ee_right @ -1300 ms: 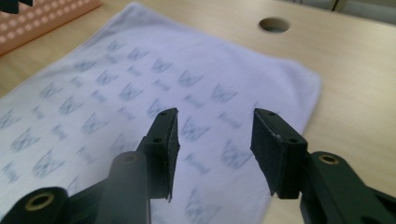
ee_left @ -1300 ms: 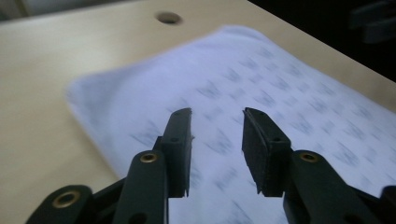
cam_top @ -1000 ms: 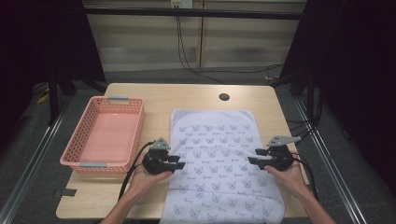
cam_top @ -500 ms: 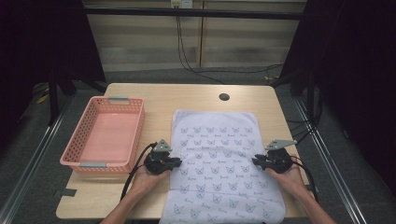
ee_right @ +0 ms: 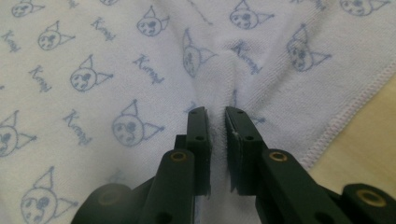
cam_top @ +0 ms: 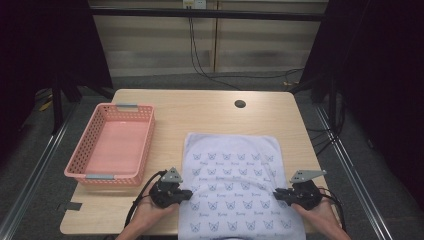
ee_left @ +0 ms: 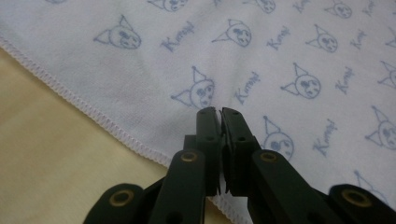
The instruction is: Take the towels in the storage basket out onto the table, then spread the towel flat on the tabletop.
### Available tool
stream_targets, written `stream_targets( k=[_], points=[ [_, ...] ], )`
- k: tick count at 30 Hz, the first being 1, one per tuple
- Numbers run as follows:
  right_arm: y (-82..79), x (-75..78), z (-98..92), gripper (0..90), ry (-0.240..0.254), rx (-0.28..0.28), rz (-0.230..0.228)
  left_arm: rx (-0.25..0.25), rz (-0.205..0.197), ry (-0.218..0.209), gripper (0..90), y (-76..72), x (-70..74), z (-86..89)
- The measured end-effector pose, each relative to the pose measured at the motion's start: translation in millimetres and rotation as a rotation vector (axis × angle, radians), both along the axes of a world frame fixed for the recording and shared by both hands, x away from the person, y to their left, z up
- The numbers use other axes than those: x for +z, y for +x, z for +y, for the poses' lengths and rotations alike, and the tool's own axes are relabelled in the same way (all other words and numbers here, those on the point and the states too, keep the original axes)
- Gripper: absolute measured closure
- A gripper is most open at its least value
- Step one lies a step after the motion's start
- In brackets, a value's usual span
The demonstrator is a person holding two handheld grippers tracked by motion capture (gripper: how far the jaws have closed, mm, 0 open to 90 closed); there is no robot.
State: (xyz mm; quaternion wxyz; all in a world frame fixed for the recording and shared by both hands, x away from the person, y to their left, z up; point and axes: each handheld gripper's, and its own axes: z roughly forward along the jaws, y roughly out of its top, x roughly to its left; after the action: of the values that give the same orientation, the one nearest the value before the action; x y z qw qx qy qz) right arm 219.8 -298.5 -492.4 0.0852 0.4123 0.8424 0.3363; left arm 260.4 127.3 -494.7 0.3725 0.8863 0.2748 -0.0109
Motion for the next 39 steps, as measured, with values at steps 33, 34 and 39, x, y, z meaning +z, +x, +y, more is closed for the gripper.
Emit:
stream_targets(
  k=[33, 34, 39],
  points=[
    [134.7, 1.8, -22.3, 44.2, -0.001, -0.236, -0.119, 0.266, -0.079, -0.102, 47.9, 113.5, 11.1, -8.7],
    [136.8, -0.6, -22.0, 44.1, 0.003, -0.22, -0.113, 0.27, -0.076, -0.089, 47.7, 116.1, 8.7, -8.9],
    [138.5, -11.3, -14.8, 42.6, -0.047, -0.203, -0.101, 0.287, -0.073, -0.074, 46.1, 121.8, 3.6, -5.7]
  ],
)
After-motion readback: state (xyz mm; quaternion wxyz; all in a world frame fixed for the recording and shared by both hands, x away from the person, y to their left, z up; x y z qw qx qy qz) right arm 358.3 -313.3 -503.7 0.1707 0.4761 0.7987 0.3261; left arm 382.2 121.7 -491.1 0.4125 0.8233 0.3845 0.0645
